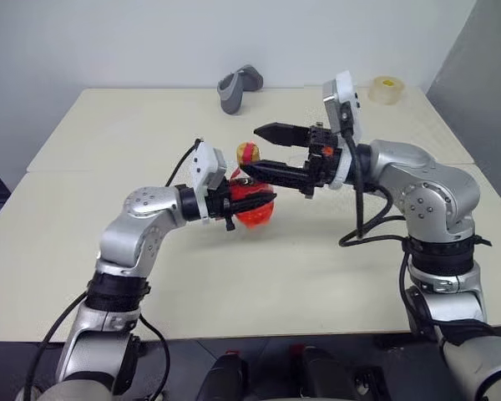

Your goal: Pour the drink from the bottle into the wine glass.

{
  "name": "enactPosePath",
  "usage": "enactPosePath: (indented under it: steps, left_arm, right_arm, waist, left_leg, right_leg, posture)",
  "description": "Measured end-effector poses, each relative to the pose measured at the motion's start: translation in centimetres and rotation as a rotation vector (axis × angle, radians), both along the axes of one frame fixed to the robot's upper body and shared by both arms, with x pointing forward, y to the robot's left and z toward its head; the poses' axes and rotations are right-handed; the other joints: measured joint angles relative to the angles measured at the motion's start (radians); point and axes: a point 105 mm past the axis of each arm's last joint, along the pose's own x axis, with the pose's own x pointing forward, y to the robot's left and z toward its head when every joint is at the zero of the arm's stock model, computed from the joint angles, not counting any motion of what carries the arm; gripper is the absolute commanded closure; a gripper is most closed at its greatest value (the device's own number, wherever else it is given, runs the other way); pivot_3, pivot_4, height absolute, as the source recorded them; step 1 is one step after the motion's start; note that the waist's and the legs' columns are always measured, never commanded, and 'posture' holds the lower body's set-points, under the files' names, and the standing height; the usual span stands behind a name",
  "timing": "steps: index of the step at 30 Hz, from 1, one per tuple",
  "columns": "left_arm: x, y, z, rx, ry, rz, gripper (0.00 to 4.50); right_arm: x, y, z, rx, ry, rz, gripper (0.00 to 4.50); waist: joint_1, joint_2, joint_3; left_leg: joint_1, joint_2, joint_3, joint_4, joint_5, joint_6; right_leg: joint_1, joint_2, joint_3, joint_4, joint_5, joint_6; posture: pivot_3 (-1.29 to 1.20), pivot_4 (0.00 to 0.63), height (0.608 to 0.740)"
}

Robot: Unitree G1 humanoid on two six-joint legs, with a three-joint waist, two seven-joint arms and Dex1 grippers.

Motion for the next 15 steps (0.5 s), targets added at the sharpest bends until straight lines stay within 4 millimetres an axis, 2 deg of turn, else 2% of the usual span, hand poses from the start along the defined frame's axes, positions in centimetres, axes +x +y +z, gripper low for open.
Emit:
enactPosePath:
  steps: [7,12,15]
  left_arm:
    - [0.9,-0.9,-0.1,0.001,-0.017,-0.023,3.21]
    - [1.0,-1.1,-0.4,0.004,-0.018,-0.04,3.21]
    - [1.1,-1.1,-0.6,0.01,-0.013,-0.036,3.21]
  right_arm:
    - [1.1,0.6,0.5,0.038,-0.07,-0.104,0.0]
    - [0.9,1.6,-0.9,-0.016,-0.077,-0.083,0.0]
    - [1.0,1.6,-1.1,-0.027,-0.091,-0.082,0.0]
  waist:
    - [-0.001,0.0,0.0]
    - [-0.001,0.0,0.0]
    - [-0.001,0.0,0.0]
  left_leg:
    - [0.0,0.0,0.0,0.0,0.0,0.0]
    - [0.0,0.0,0.0,0.0,0.0,0.0]
    - [0.0,0.0,0.0,0.0,0.0,0.0]
  right_leg:
    - [0.0,0.0,0.0,0.0,0.0,0.0]
    - [0.0,0.0,0.0,0.0,0.0,0.0]
    - [0.0,0.0,0.0,0.0,0.0,0.0]
  posture:
    - [0.0,0.15,0.74]
    - [0.0,0.15,0.74]
    - [0.0,0.15,0.74]
